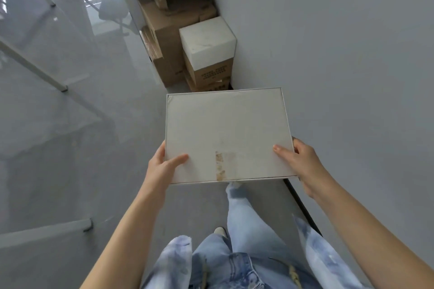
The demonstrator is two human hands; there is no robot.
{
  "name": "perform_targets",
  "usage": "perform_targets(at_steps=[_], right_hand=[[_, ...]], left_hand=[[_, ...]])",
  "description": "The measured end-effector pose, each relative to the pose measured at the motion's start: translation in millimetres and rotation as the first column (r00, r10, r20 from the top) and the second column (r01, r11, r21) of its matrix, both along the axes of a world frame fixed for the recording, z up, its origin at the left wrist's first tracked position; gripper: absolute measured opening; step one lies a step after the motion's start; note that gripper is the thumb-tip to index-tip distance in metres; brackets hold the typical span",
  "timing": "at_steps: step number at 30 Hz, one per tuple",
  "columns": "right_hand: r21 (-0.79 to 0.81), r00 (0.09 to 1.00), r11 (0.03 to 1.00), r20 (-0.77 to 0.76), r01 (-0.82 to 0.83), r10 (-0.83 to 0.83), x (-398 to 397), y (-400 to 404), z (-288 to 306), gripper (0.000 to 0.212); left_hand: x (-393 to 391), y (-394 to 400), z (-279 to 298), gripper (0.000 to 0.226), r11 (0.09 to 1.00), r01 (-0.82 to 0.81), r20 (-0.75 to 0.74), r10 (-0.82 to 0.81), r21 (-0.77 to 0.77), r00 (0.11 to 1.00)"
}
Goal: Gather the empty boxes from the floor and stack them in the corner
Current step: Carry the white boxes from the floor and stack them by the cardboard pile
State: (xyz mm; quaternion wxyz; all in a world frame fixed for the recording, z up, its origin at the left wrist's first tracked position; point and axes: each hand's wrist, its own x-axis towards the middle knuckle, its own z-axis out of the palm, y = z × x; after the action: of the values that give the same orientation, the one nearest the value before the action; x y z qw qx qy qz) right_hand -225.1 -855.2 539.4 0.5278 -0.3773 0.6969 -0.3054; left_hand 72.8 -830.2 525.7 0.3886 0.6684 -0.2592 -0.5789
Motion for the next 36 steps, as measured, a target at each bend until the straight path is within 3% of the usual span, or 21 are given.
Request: perform_targets(at_steps=[10, 22, 36], right_hand=[[0.025, 0.994, 0.994, 0.011, -0.111, 0.11, 36.2, -256.5, -6.3, 0.023], [0.184, 0.991, 0.975, -0.03, -0.122, 0.129, 109.5, -528.2, -36.3, 0.025], [0.311, 0.988, 0.942, -0.047, -0.125, 0.147, 134.9, -733.3, -127.9, 0.048]], left_hand=[[29.5, -222.8, -14.7, 0.047, 0.991, -0.129, -0.005, 0.129, 0.022, 0.992], [105.9, -478.3, -63.9, 0.051, 0.992, -0.082, 0.002, 0.082, 0.099, 0.997], [120.9, -676.9, -149.1, 0.062, 0.961, -0.01, 0.12, -0.024, 0.276, 0.992]])
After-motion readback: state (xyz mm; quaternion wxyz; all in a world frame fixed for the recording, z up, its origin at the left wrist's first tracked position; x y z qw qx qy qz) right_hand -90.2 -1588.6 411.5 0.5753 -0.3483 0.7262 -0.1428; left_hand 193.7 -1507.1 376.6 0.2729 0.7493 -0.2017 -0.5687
